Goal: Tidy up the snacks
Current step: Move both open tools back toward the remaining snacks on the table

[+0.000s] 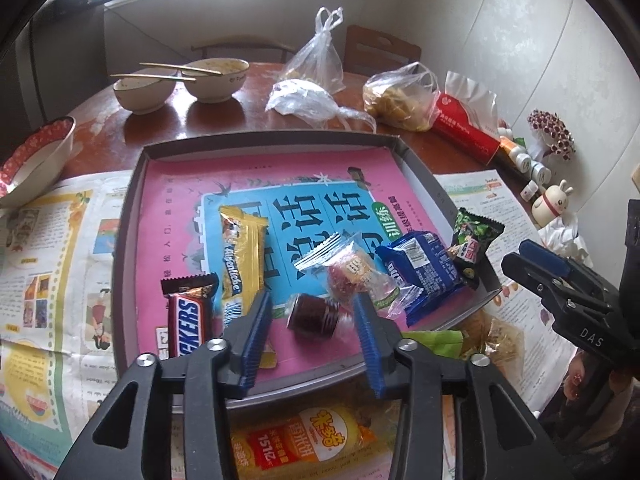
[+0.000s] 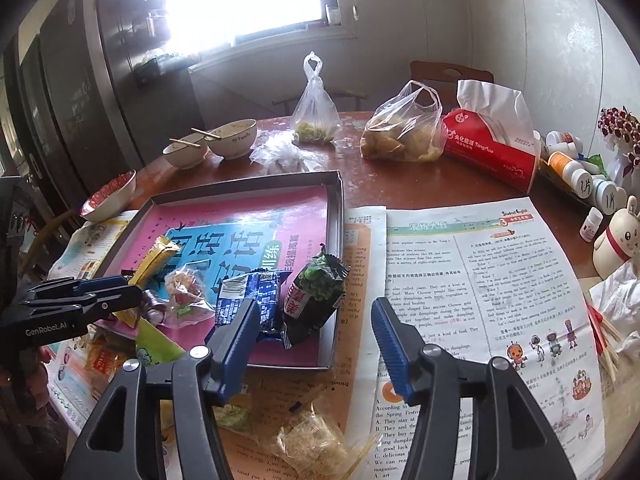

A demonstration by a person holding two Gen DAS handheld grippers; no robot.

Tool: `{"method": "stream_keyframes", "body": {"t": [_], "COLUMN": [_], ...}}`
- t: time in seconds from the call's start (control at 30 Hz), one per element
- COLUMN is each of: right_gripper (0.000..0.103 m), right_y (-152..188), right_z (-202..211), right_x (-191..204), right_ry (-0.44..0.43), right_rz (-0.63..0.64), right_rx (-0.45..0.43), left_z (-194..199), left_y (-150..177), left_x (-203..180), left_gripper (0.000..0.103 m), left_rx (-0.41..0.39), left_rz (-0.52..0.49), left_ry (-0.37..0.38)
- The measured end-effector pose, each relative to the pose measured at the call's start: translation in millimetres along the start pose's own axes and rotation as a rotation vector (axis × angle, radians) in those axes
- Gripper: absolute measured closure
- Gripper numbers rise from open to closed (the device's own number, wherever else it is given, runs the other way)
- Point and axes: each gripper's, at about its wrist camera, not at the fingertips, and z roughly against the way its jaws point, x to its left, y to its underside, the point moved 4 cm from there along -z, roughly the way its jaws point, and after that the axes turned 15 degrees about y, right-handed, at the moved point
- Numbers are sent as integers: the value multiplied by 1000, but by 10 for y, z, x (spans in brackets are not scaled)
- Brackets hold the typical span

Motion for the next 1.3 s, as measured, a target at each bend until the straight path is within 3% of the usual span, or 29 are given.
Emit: {"method": "stream_keyframes", "body": {"t": [0.53,1.3], "right_gripper": [33,26], "right_y": [56,257], "right_z": [208,330], "right_x": [-34,21], "right_ry": [-29,-66], "right_rz": [-12,21], "right_rx": [-49,-67], "left_z": [246,198], "left_y": [53,335], "left_x": [-138,-434], "left_gripper": [37,36], "left_rx": [-78,-52], "left_rz": [-25,-86], "left_ry": [-23,-11]}}
